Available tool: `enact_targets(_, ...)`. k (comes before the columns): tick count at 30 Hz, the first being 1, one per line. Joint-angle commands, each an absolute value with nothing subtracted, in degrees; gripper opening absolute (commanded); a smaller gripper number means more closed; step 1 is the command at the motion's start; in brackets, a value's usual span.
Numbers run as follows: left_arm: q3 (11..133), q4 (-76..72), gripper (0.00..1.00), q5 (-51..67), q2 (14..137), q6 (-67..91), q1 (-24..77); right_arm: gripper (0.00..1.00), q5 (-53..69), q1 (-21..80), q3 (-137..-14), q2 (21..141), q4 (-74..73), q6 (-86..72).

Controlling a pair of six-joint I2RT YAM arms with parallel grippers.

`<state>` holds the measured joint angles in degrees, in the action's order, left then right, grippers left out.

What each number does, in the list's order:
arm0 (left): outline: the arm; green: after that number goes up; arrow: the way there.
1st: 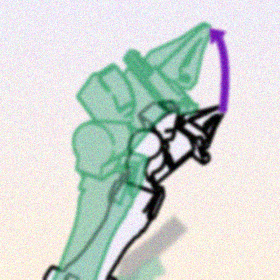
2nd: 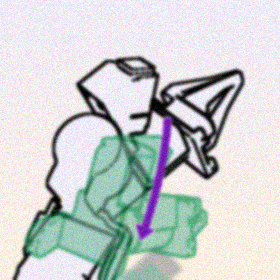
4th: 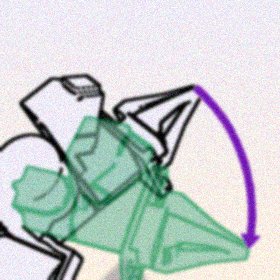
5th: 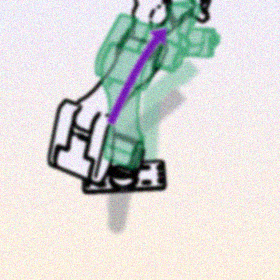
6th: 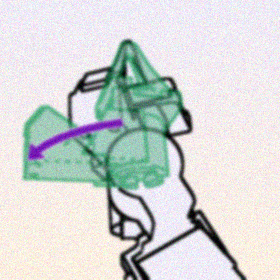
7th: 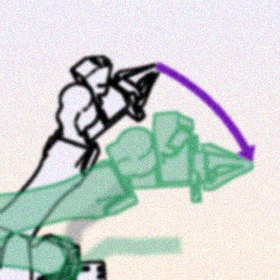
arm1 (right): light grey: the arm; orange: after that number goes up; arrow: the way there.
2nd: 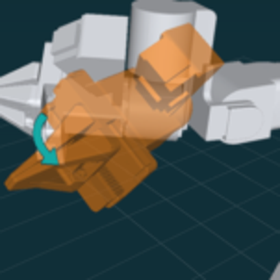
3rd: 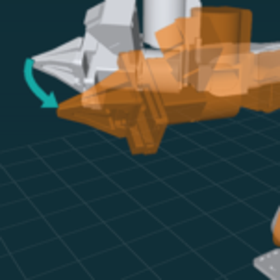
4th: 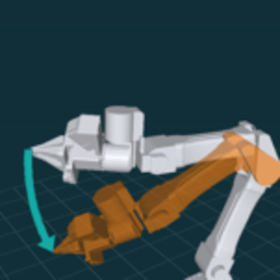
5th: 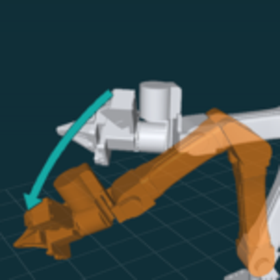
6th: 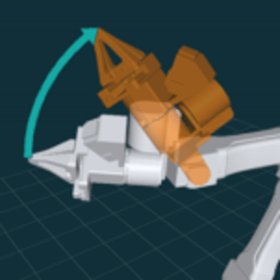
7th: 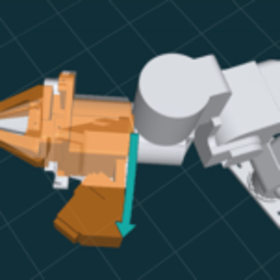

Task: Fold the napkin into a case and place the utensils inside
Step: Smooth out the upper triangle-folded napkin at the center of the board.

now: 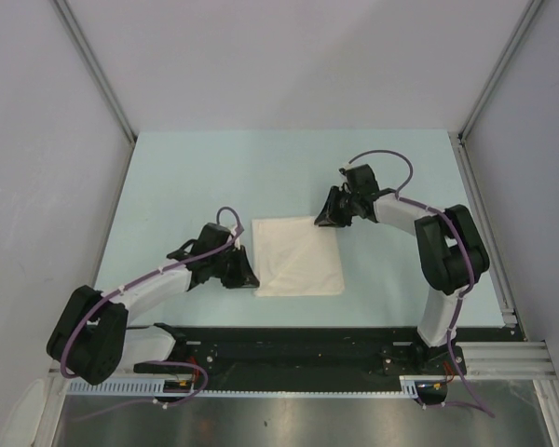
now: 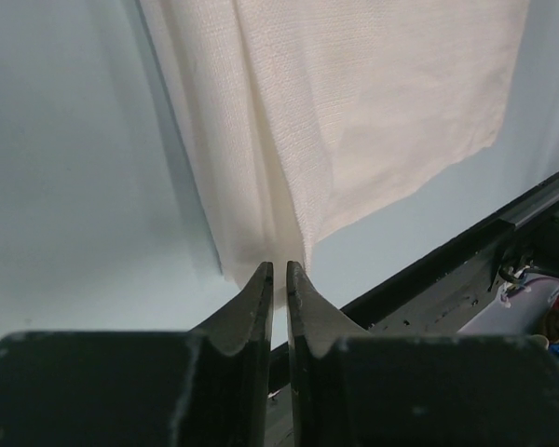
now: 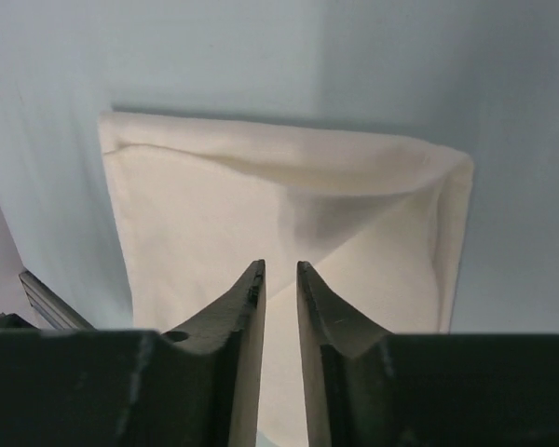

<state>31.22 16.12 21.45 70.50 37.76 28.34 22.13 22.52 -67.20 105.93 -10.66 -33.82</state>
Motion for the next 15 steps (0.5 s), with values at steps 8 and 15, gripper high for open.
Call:
enact_targets(8, 25.84, 12.39, 0.14, 22.06, 70.22, 39.2, 29.0, 0.17, 24.08, 21.1, -67.15, 109.07, -4.57, -33.4)
enact_targets(15, 25.4, 12.04, 0.14, 20.74, 71.54, 38.5, 29.0, 0.15, 24.96, 20.48, -68.9, 112.49, -2.9, -33.84)
